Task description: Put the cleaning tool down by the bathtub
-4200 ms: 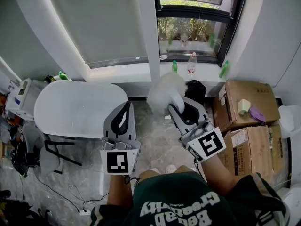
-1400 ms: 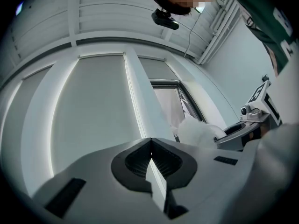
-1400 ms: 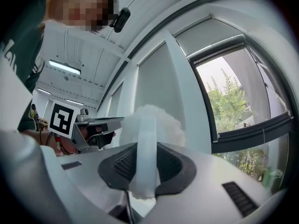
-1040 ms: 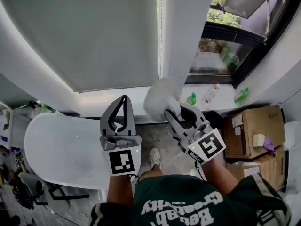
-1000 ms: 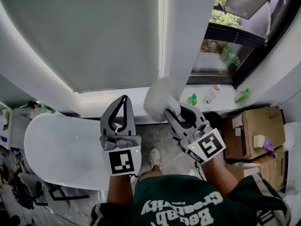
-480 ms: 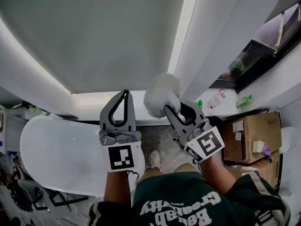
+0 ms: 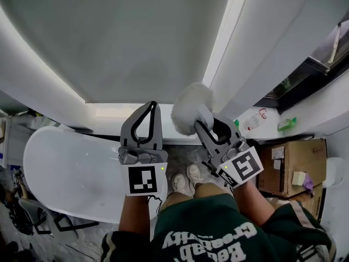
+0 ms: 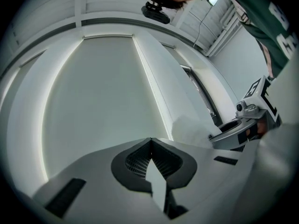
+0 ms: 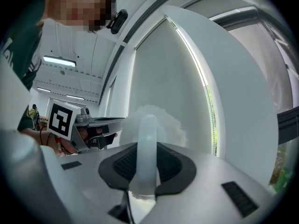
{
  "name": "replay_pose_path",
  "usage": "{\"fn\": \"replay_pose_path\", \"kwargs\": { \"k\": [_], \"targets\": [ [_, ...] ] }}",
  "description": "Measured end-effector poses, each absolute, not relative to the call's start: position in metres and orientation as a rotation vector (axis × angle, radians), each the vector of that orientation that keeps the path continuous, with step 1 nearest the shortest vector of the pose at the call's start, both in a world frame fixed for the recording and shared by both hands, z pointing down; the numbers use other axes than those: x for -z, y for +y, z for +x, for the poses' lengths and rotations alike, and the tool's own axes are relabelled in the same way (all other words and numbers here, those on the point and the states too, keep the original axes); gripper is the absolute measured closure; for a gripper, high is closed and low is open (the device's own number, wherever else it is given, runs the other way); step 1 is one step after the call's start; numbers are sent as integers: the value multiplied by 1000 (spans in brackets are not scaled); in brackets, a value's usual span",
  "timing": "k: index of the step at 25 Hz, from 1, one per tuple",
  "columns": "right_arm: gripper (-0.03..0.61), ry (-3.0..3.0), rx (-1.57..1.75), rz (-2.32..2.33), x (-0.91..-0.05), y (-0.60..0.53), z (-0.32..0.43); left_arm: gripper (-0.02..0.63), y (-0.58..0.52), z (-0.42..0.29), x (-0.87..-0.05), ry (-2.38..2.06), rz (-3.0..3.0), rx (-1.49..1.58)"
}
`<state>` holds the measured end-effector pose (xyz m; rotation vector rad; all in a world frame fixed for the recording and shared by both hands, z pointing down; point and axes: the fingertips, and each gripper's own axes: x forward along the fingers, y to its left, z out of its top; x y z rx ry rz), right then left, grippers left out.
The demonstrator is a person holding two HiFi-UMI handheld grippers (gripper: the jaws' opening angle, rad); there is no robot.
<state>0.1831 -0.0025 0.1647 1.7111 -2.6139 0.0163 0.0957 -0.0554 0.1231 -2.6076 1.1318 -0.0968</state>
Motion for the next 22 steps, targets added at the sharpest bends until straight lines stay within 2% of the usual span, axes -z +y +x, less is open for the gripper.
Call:
{"fn": "replay_pose_path", "kwargs": {
  "k": [22],
  "targets": [
    [486, -2846, -28, 1341, -185, -39, 182, 606, -59, 84, -148, 1506, -2474, 204]
  ]
}}
